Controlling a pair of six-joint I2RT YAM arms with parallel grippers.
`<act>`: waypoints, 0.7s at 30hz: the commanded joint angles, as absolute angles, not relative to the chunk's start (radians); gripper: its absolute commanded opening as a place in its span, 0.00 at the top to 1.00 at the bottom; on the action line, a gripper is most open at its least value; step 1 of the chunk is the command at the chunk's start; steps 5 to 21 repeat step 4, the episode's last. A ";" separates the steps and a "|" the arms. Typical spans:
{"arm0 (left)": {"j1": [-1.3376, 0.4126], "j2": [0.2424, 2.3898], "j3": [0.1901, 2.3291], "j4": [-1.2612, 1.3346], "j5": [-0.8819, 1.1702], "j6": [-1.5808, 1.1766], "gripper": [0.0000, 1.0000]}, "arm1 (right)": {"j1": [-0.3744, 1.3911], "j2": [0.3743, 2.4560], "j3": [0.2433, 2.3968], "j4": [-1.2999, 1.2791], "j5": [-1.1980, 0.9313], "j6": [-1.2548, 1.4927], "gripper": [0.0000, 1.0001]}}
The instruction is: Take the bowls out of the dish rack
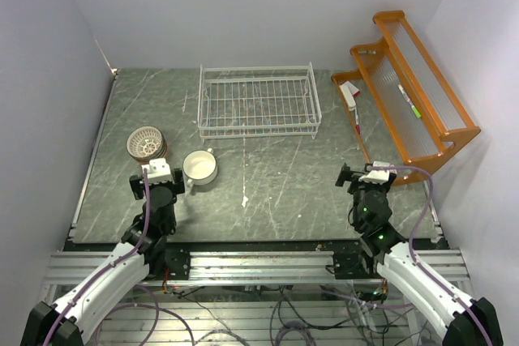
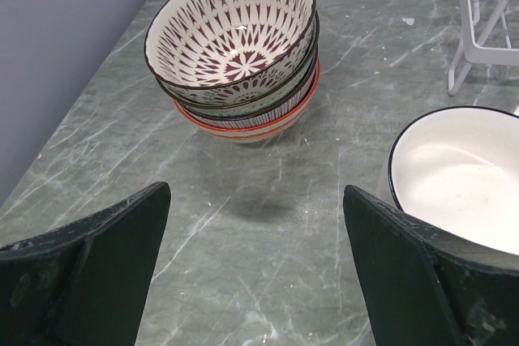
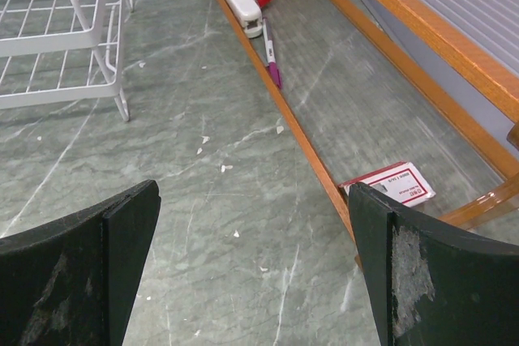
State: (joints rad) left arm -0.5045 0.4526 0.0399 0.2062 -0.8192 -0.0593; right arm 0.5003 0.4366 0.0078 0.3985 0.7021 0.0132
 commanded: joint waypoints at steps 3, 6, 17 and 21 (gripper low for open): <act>-0.496 0.450 0.040 0.260 -0.818 -0.065 0.02 | 0.498 0.429 -0.101 0.423 0.702 0.005 0.00; -0.497 0.449 0.040 0.260 -0.817 -0.064 0.02 | 0.498 0.426 -0.102 0.422 0.703 0.005 0.00; -0.497 0.449 0.040 0.260 -0.817 -0.064 0.02 | 0.498 0.426 -0.102 0.422 0.703 0.005 0.00; -0.497 0.449 0.040 0.260 -0.817 -0.064 0.02 | 0.498 0.426 -0.102 0.422 0.703 0.005 0.00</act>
